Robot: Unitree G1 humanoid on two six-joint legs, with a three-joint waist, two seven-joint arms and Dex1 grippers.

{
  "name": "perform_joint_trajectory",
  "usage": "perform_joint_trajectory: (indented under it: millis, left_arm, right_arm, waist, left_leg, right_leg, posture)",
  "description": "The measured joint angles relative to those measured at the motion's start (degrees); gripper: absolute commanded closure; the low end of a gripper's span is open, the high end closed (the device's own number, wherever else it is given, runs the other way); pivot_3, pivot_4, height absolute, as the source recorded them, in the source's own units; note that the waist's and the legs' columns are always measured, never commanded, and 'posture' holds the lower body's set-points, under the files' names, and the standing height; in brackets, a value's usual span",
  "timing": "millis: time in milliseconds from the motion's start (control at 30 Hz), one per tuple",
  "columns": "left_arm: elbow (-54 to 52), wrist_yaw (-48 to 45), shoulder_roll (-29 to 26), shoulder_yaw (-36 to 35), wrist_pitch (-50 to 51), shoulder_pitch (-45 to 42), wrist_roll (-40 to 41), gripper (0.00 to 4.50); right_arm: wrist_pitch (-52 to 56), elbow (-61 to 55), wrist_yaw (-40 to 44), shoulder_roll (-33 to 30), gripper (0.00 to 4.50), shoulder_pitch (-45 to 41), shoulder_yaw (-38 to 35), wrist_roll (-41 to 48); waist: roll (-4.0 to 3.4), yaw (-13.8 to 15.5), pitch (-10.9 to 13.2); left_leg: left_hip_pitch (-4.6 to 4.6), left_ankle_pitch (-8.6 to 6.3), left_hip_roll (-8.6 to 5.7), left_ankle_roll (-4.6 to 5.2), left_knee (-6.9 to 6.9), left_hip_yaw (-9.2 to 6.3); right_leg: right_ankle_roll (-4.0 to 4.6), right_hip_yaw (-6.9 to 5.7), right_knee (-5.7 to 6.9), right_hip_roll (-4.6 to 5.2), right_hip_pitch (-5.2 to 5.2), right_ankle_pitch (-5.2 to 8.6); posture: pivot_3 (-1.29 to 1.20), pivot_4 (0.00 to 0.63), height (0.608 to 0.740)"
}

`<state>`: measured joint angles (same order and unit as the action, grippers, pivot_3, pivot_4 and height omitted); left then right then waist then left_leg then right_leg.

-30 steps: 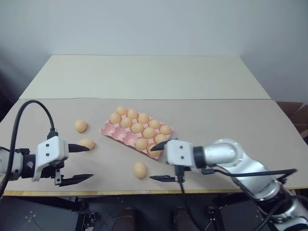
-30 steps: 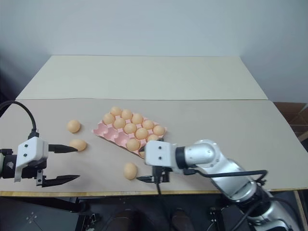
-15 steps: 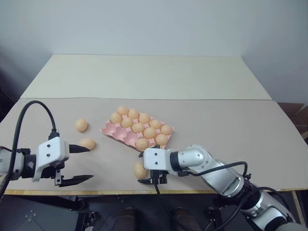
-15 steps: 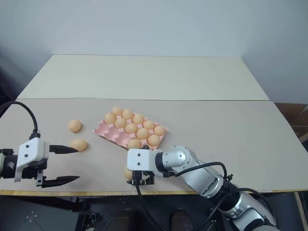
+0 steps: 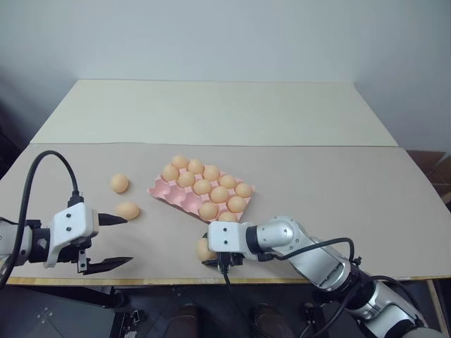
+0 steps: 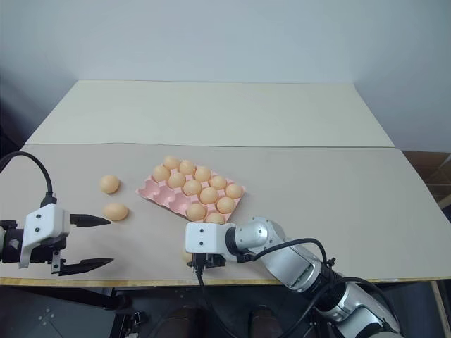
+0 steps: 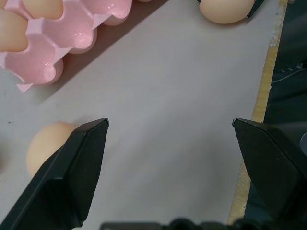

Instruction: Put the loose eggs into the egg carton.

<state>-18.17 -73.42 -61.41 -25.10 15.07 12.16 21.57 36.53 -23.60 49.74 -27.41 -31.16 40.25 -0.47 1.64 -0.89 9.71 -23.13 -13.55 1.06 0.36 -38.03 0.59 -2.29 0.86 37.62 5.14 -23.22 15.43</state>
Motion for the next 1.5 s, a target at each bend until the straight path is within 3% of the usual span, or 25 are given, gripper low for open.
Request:
perform_joint_trajectory:
  millis: [200, 333, 433, 567, 833, 1033, 1333, 1500]
  left_arm:
    - [1.1, 0.2, 0.0, -1.0, -0.1, 1.3, -0.5, 0.0]
    - [2.0, -0.2, -0.1, -1.7, -0.1, 3.7, -1.7, 0.0]
    - [2.5, -0.5, -0.3, -2.6, -0.2, 4.5, -2.5, 0.0]
    - [2.8, -0.6, -0.3, -3.0, -0.2, 4.8, -3.1, 0.0]
    - [2.3, -0.5, 0.1, -3.9, -0.2, 6.2, -3.2, 0.0]
    - [1.8, -0.5, 0.3, -4.5, -0.3, 6.5, -3.2, 0.0]
    - [1.9, -0.2, 0.3, -3.5, -0.3, 4.6, -3.2, 0.0]
    - [2.1, -0.2, 0.3, -2.9, -0.8, 4.2, -3.2, 0.0]
  right_arm:
    - [-0.2, -2.5, 0.2, 0.6, 1.84, -0.4, -1.6, -0.2]
    - [-0.7, -1.9, -1.8, 6.4, 1.84, -6.4, -5.7, 0.8]
    - [-4.7, 3.6, -7.0, 11.5, 1.84, -11.9, -7.4, -2.0]
    - [-12.7, 15.3, -13.0, 13.4, 1.84, -14.0, -6.5, -8.6]
    - [-25.1, 27.1, -14.3, 14.6, 1.84, -15.3, -4.7, -14.5]
    - [-27.5, 27.0, -12.6, 14.6, 0.03, -14.7, -5.1, -14.6]
    - [-28.3, 25.3, -10.6, 13.6, 0.03, -12.3, -5.3, -16.3]
    - [-24.2, 18.7, -7.6, 13.1, 0.03, -11.3, -8.1, -14.5]
  waist:
    - [0.0, 0.0, 0.0]
    - [0.0, -0.6, 0.0]
    - [0.02, -0.8, 0.0]
    - [0.08, -0.5, 0.0]
    - [0.09, -1.3, -0.1]
    - [0.09, -1.5, -0.1]
    - [0.09, -1.5, -0.1]
    - [0.09, -1.5, -0.1]
  left_leg:
    - [0.0, 0.0, 0.01, 0.0, 0.0, 0.0]
    - [0.05, 0.02, 0.07, -0.03, 0.0, -0.01]
    - [0.09, 0.04, 0.15, -0.07, 0.02, -0.05]
    - [0.02, 0.06, 0.0, -0.11, 0.01, -0.03]
    - [-0.06, 0.06, 0.01, -0.11, 0.06, -0.02]
    - [-0.02, 0.07, 0.04, -0.12, 0.06, -0.06]
    - [-0.04, 0.07, 0.02, -0.12, 0.06, -0.06]
    - [-0.03, 0.07, 0.05, -0.12, 0.06, -0.09]
  right_leg:
    - [0.0, 0.0, 0.01, 0.0, -0.01, 0.0]
    - [0.01, 0.03, 0.1, -0.08, -0.04, 0.0]
    - [0.02, -0.02, 0.12, -0.17, -0.04, 0.01]
    - [0.03, -0.05, 0.08, 0.0, -0.03, 0.01]
    - [0.03, -0.02, 0.12, 0.0, -0.15, 0.01]
    - [0.03, -0.03, 0.16, -0.03, -0.13, 0.01]
    - [0.03, -0.02, 0.14, -0.01, -0.13, 0.01]
    - [0.03, -0.03, 0.16, -0.04, -0.13, 0.01]
  posture:
    - [0.0, 0.15, 0.74]
    - [0.0, 0.15, 0.74]
    - [0.0, 0.15, 0.74]
    - [0.0, 0.15, 0.74]
    - [0.0, 0.15, 0.74]
    - [0.0, 0.15, 0.74]
    - [0.0, 0.15, 0.74]
    - [0.0, 0.15, 0.74]
